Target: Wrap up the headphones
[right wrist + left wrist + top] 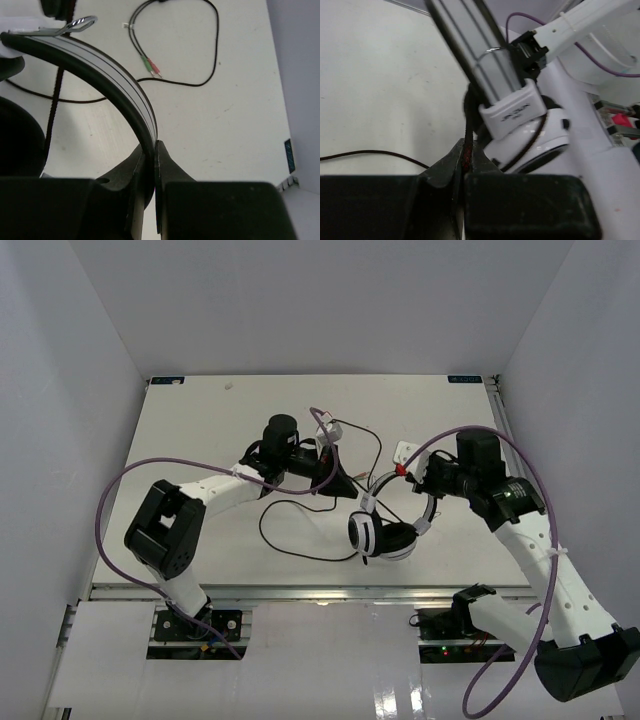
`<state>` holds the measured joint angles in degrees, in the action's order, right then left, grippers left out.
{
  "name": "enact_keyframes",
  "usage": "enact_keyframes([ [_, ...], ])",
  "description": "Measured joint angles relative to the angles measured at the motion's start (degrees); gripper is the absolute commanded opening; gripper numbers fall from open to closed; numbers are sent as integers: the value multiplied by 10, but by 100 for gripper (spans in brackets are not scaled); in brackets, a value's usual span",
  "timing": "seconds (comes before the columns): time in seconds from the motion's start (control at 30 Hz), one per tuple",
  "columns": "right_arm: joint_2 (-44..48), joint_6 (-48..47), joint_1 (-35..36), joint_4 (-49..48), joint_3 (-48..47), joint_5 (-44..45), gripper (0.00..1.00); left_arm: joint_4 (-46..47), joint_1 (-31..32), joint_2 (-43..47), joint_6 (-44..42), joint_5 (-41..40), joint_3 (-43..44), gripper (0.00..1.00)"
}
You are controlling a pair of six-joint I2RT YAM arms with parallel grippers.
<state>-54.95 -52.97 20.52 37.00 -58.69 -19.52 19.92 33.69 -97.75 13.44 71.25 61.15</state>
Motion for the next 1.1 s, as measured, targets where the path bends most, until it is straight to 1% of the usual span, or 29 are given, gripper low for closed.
enact_keyframes([
  [0.23,-7,48,30,-135,54,160,8,-84,-5,-22,62,42,39,17],
  [0.43,-36,88,36,-242,70,268,8,-105,-6,-23,129,61,62,21],
  [0.57,-42,97,41,-272,75,313,8,-73,-7,-23,194,74,80,25],
  [0.7,-48,106,41,-287,79,352,8,-37,-7,-29,251,89,97,27],
  [0.77,-56,116,41,-296,79,373,8,-10,-7,-35,285,91,101,31],
  [0.8,-61,123,41,-301,79,382,8,6,-7,-38,304,91,101,32],
  [0.97,-102,196,41,-304,73,399,8,78,-4,-51,393,70,97,33],
  [1.1,-158,284,41,-271,33,402,8,110,20,-51,428,34,94,35],
])
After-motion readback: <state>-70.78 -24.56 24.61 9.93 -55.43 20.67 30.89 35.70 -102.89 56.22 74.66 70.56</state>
